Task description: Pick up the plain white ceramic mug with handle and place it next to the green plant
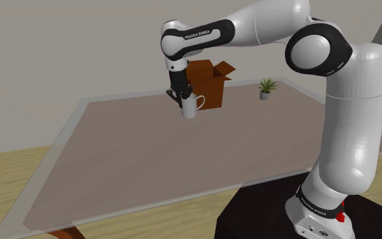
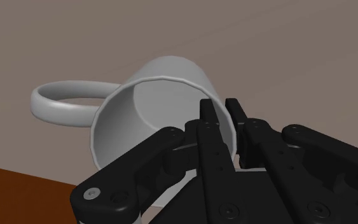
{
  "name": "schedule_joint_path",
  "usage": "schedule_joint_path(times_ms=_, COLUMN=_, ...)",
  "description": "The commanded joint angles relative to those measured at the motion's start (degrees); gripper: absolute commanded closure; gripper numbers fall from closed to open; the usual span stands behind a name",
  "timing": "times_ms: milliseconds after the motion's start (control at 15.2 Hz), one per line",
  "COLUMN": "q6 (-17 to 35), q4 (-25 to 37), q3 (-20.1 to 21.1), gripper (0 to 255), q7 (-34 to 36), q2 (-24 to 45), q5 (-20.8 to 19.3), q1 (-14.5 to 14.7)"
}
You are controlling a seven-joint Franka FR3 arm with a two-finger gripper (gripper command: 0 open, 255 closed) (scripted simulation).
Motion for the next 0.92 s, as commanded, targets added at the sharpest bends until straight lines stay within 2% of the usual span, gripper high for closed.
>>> schedule_joint_path(times_ms=0, q6=-1.6, q4=1.5, q3=0.0, gripper=255, q7=0.0, q2=-0.1, q5=0.0, q1=0.0)
schedule_joint_path(times_ms=858, q6=-12.0, q4=12.7, q3=0.1, gripper=255, q7=0.4, q2=0.7, q5=-0.1, q1=0.2)
